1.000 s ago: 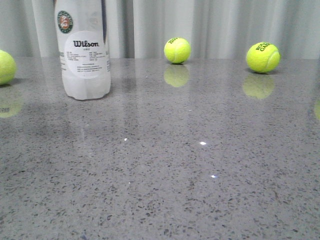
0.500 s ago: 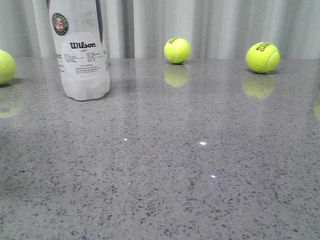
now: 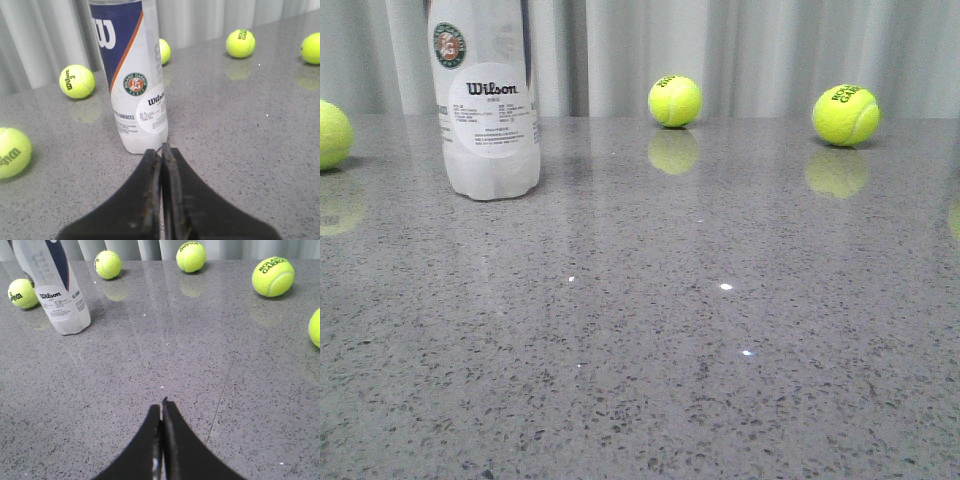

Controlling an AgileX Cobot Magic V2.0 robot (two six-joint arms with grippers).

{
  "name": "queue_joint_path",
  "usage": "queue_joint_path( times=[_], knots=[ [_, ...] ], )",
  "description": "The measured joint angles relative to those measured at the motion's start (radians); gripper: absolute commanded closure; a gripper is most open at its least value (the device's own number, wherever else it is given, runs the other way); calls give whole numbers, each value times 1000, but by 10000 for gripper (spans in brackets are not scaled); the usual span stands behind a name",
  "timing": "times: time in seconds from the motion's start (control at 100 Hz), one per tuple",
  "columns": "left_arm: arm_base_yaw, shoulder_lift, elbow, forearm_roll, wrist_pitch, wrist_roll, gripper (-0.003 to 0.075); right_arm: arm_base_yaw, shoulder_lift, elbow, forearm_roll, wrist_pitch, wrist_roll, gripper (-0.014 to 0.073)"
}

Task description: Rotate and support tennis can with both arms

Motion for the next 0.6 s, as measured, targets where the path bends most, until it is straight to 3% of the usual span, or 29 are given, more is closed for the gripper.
queue_joint_path(
  times=[0.15,0.6],
  knots=[
    [64,-69,96,0,-76,0,741,0,0,0,0,0,0,659],
    [423,-319,339,-8,-141,0,741,0,0,0,0,0,0,659]
  ],
)
